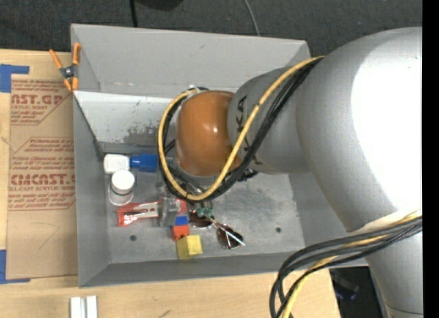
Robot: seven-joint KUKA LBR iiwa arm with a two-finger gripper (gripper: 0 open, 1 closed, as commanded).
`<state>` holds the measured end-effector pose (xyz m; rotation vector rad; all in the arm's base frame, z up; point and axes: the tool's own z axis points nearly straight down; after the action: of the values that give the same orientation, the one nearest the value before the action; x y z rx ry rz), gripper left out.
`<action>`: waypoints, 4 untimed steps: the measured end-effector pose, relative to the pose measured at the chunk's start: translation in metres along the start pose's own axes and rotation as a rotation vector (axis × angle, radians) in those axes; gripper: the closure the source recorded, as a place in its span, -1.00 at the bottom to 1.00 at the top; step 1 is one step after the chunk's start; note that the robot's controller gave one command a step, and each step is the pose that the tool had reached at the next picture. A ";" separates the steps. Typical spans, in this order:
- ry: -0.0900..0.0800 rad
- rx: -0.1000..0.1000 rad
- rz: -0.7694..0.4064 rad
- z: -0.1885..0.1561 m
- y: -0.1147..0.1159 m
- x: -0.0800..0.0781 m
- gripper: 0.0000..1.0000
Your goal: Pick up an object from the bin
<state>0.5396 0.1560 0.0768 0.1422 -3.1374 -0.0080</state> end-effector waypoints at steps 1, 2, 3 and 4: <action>0.000 0.000 0.000 0.000 0.000 0.000 1.00; 0.004 0.001 0.000 -0.004 0.000 0.001 1.00; 0.007 0.001 0.000 -0.019 0.000 0.002 1.00; 0.003 0.000 0.000 -0.035 0.000 0.001 1.00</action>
Offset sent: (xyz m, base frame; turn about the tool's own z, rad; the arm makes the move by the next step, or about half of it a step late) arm 0.0000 0.0001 0.0480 0.0000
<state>0.5385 0.1560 0.1114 0.1416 -3.1345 -0.0076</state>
